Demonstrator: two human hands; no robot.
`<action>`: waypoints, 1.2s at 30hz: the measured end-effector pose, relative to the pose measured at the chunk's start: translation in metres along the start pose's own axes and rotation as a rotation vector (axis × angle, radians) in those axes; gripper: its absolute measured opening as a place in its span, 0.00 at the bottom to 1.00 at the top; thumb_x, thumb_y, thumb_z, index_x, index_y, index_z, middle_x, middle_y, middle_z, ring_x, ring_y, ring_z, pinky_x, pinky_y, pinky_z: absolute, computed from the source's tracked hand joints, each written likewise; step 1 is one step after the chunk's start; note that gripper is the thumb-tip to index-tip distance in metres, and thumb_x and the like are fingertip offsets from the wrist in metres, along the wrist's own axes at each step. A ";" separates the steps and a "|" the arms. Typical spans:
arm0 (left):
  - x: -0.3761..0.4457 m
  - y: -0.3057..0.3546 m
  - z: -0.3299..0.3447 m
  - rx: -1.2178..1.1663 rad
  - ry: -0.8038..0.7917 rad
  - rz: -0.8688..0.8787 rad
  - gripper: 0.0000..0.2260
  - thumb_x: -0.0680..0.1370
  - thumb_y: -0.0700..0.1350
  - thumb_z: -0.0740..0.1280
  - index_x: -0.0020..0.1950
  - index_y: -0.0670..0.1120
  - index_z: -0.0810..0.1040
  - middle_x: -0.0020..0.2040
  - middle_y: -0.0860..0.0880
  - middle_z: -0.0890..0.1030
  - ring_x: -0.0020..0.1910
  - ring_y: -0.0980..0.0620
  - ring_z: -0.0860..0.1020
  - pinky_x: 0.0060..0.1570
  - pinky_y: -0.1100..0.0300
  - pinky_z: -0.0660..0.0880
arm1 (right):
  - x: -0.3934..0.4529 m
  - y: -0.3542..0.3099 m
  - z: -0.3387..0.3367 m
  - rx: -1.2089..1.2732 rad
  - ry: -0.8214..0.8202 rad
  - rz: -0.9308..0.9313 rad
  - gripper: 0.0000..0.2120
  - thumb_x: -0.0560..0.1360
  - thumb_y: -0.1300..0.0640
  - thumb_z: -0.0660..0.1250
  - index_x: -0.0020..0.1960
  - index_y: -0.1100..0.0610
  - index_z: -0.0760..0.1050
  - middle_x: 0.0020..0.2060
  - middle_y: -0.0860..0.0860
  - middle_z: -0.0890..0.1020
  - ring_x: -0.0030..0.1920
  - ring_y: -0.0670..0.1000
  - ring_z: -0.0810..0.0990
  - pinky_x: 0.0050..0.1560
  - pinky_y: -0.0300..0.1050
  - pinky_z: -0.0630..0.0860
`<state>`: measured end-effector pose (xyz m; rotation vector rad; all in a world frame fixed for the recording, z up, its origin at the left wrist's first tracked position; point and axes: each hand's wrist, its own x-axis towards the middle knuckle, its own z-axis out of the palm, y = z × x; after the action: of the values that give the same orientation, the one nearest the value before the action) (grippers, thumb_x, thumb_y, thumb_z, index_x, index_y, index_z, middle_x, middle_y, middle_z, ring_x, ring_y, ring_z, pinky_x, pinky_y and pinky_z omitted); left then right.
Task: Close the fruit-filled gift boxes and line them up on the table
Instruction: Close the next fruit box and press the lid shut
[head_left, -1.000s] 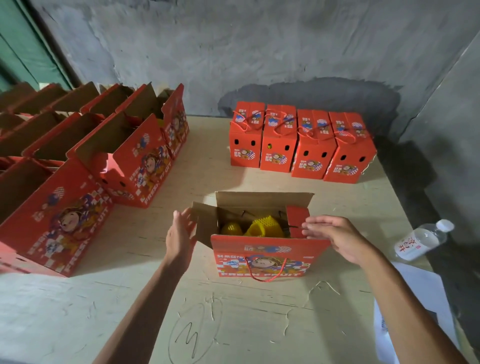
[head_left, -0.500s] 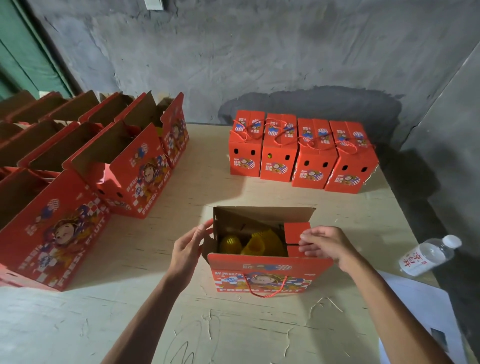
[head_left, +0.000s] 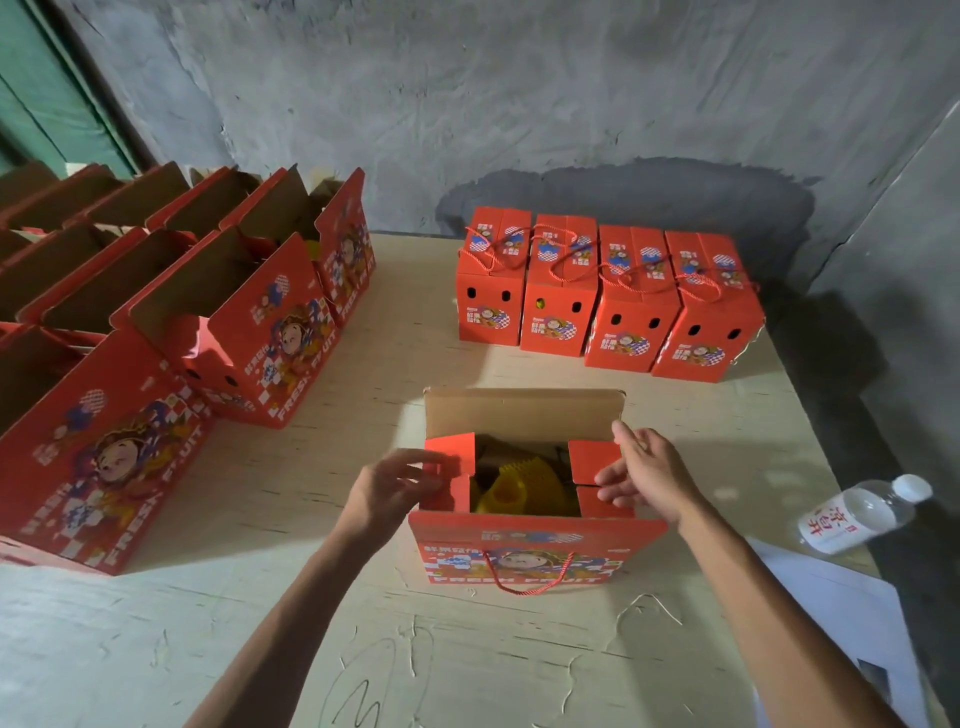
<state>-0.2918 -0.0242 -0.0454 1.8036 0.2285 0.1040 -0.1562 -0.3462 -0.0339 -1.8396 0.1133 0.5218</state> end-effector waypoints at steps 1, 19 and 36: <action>0.004 0.000 -0.001 0.119 0.019 0.040 0.11 0.76 0.34 0.74 0.57 0.41 0.85 0.53 0.44 0.85 0.48 0.44 0.84 0.47 0.50 0.82 | 0.000 0.002 -0.001 0.025 0.024 -0.019 0.24 0.83 0.38 0.58 0.65 0.58 0.66 0.36 0.57 0.86 0.34 0.59 0.87 0.29 0.44 0.81; 0.009 -0.014 0.011 0.404 0.163 0.111 0.07 0.74 0.39 0.77 0.49 0.45 0.81 0.44 0.49 0.80 0.35 0.49 0.77 0.37 0.51 0.77 | -0.013 0.017 -0.015 -0.062 -0.073 -0.168 0.17 0.74 0.44 0.75 0.58 0.48 0.77 0.42 0.58 0.79 0.31 0.53 0.82 0.32 0.43 0.78; 0.013 -0.023 0.004 0.324 -0.026 0.121 0.20 0.73 0.65 0.74 0.64 0.65 0.80 0.68 0.63 0.75 0.67 0.59 0.75 0.61 0.56 0.78 | -0.007 0.061 -0.011 -0.148 0.056 -0.405 0.28 0.65 0.30 0.77 0.62 0.38 0.79 0.29 0.40 0.67 0.31 0.41 0.67 0.33 0.32 0.65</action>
<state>-0.2807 -0.0197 -0.0689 2.1398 0.1213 0.1351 -0.1797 -0.3779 -0.0819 -1.9548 -0.2628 0.1983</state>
